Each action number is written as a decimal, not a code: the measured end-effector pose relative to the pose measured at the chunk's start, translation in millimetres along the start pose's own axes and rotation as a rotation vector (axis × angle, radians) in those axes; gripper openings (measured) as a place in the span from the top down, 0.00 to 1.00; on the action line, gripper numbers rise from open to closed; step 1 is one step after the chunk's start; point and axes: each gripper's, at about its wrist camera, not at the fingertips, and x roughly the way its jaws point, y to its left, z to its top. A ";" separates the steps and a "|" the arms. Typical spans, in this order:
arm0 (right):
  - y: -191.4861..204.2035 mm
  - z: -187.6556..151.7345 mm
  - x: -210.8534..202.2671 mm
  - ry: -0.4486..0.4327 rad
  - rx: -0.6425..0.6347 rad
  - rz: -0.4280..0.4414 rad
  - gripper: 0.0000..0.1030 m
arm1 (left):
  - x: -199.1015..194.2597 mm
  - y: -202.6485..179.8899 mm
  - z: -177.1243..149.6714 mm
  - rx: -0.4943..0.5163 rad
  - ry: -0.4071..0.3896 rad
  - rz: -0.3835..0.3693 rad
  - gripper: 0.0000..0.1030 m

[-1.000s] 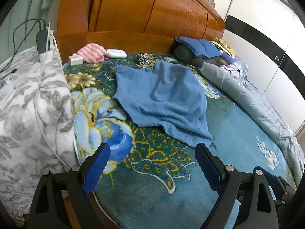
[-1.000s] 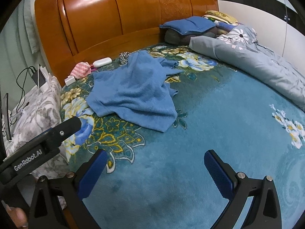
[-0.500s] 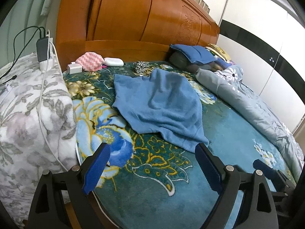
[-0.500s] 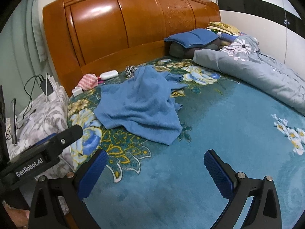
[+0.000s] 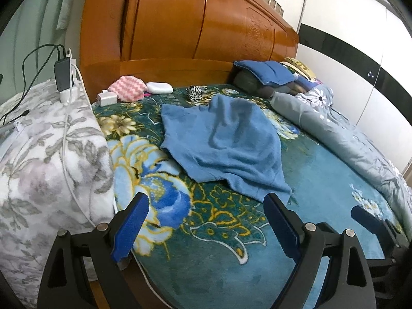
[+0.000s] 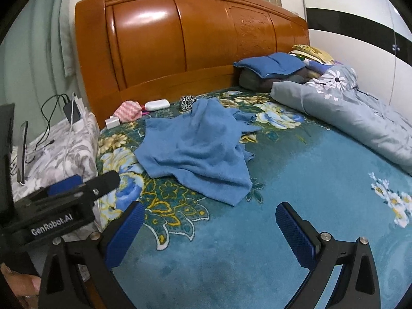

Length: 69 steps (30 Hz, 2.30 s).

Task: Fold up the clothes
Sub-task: 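Move both tools toward the crumpled blue sweater on the bed, then grasp the blue sweater with the right tool while the left tool grasps it too, then lift the sweater with both tools and shake it out in the air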

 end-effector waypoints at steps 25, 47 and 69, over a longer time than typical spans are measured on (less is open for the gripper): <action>35.5 18.4 166.1 0.223 -0.257 -0.001 0.73 | 39.0 54.6 -8.7 -0.136 0.122 -0.094 0.12; -84.6 49.1 -66.6 -0.096 -0.020 -0.111 0.93 | -18.1 -14.9 -26.7 0.099 0.161 -0.257 0.12; -219.1 -27.5 -347.8 -0.241 0.163 -0.387 0.93 | -111.9 -256.1 -154.1 0.655 0.259 -0.684 0.12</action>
